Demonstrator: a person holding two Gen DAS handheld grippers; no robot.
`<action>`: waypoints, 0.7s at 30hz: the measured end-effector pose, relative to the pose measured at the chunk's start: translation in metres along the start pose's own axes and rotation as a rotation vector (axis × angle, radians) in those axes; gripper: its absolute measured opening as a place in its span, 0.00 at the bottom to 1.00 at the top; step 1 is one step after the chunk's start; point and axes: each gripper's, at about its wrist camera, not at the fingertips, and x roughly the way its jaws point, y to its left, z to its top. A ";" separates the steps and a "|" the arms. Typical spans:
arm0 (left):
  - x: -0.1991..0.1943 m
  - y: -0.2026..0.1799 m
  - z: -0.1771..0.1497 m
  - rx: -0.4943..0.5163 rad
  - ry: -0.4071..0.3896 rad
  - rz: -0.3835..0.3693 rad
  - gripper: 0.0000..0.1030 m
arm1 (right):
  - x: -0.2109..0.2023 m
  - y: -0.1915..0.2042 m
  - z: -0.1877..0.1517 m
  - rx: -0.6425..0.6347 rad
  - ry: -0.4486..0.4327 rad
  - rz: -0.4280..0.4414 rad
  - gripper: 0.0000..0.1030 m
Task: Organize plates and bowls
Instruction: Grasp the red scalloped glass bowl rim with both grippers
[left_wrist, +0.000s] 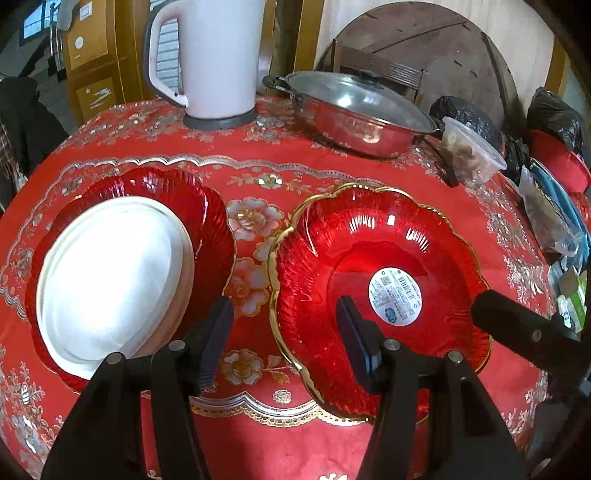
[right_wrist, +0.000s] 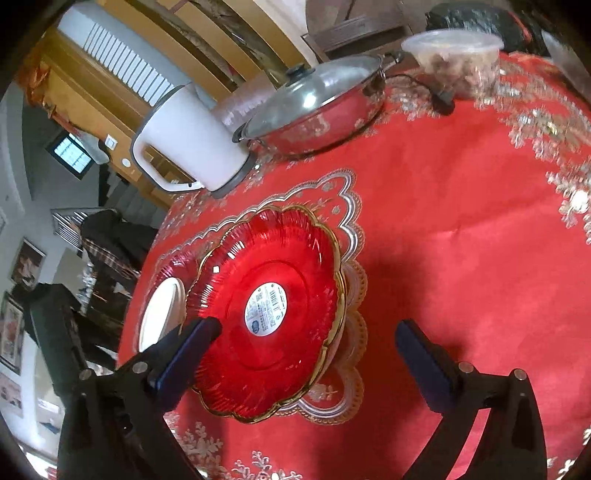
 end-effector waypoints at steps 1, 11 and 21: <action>0.002 0.000 0.000 -0.001 0.009 -0.005 0.55 | 0.002 -0.001 0.000 0.005 0.004 0.007 0.95; 0.004 -0.005 0.001 0.019 -0.001 -0.007 0.55 | 0.022 -0.006 -0.002 0.030 0.054 0.022 0.66; 0.003 -0.005 0.003 0.047 -0.001 -0.032 0.21 | 0.027 -0.005 -0.007 -0.009 0.074 0.034 0.46</action>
